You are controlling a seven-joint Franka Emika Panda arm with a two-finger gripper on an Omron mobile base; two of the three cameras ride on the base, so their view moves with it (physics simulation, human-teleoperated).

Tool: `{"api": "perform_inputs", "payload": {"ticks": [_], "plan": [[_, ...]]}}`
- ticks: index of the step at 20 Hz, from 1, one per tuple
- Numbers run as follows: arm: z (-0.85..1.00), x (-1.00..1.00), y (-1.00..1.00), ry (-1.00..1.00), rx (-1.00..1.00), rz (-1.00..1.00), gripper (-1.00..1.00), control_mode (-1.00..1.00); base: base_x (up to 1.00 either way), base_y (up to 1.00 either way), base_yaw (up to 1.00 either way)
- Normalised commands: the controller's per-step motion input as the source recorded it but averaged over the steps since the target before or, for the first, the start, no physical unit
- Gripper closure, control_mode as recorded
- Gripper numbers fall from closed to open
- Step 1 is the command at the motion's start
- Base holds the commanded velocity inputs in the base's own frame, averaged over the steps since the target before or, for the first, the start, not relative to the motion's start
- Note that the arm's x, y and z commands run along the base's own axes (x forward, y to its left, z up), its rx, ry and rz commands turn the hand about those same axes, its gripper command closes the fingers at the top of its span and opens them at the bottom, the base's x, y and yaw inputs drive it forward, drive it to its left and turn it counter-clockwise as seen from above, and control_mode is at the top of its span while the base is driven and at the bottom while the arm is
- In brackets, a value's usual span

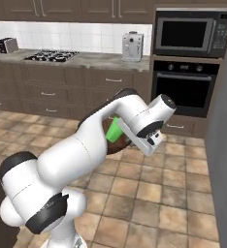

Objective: Place the cup inside the bowl on the dining table and move the bowl to any counter.

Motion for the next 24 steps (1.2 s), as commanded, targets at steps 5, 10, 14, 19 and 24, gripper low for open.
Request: {"api": "perform_inputs", "payload": {"ticks": [5, 10, 14, 19, 24], "plan": [[0.0, 0.0, 0.0, 0.0, 0.0, 0.0, 1.0, 1.0, 1.0, -0.1, 0.0], [0.0, 0.0, 0.0, 0.0, 0.0, 0.0, 1.0, 1.0, 1.0, -0.12, 0.0], [0.0, 0.0, 0.0, 0.0, 0.0, 0.0, 1.0, 1.0, 0.98, -0.1, 0.0], [0.0, 0.0, 0.0, 0.0, 0.0, 0.0, 1.0, 1.0, 0.98, -0.01, 0.0], [0.0, 0.0, 0.0, 0.0, 0.0, 0.0, 1.0, 1.0, 0.89, 0.0, 0.0]]}}
